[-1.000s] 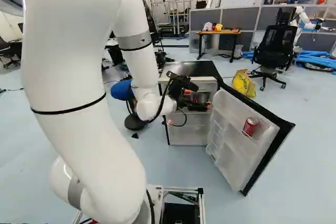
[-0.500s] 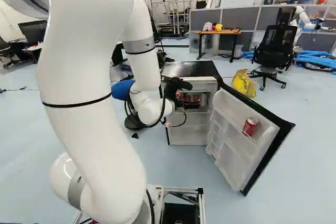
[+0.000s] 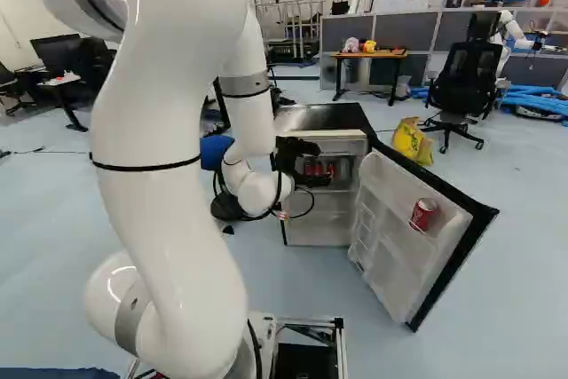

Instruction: Grab a drink from the fridge

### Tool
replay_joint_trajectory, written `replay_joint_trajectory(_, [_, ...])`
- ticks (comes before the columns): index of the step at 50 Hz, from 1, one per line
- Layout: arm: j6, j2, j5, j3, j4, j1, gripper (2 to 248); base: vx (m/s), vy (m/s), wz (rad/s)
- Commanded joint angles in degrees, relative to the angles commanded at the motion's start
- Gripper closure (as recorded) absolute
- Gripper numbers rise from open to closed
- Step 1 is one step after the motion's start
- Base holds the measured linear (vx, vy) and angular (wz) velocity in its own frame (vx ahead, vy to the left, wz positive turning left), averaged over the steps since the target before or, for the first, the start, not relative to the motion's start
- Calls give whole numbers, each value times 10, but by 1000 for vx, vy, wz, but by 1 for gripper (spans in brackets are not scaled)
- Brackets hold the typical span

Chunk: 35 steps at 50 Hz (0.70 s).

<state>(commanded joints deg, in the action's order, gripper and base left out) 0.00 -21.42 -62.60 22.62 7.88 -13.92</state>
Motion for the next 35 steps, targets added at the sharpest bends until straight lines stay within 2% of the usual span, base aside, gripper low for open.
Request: replay_joint_trajectory(35, [0,-76,0,33,0,1,3,0,0,0])
